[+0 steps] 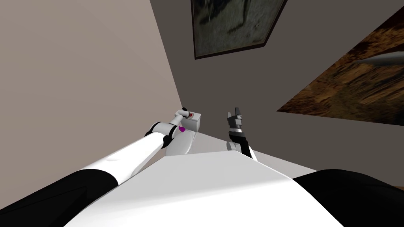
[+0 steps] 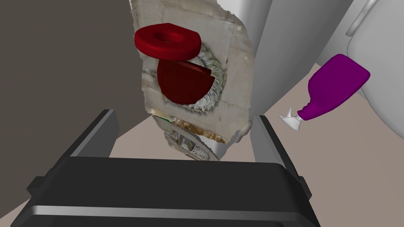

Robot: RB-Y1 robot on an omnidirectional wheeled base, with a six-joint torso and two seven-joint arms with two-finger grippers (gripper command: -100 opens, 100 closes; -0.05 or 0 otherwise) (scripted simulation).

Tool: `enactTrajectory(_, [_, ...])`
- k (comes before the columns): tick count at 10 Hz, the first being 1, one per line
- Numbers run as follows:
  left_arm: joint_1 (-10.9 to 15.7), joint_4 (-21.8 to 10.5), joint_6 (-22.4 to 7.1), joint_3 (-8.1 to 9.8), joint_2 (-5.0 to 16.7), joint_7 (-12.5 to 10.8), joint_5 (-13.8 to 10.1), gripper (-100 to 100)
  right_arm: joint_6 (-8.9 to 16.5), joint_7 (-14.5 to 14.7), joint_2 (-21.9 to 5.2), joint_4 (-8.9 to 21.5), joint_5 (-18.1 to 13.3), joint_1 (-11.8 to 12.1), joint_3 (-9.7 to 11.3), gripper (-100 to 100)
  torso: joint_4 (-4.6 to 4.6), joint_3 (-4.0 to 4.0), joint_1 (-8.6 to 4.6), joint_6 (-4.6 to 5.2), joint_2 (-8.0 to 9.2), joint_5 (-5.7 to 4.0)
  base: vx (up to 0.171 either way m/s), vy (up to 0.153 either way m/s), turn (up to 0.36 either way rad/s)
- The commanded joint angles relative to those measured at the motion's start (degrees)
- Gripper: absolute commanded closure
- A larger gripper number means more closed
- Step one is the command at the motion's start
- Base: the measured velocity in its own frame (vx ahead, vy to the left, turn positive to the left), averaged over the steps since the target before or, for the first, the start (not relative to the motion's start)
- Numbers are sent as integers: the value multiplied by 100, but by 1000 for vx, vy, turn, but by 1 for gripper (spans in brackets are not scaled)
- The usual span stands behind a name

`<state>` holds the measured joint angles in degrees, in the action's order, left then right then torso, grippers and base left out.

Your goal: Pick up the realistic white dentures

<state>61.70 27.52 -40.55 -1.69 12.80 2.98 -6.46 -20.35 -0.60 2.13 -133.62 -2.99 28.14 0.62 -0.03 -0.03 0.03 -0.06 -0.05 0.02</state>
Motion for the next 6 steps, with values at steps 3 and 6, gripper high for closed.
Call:
enactTrajectory(3, [-30, -5, -19, -48, 23, -9, -20, -100, 0, 0, 0, 0, 0, 1, 0, 0, 0, -1, -3, -2, -2, 0, 5, -3, -3])
enactTrajectory(6, [-30, -5, -19, -48, 23, -9, -20, -100, 0, 0, 0, 0, 0, 0, 0, 0, 1, 2, 1, -2, 2, 0, -3, 3, -9])
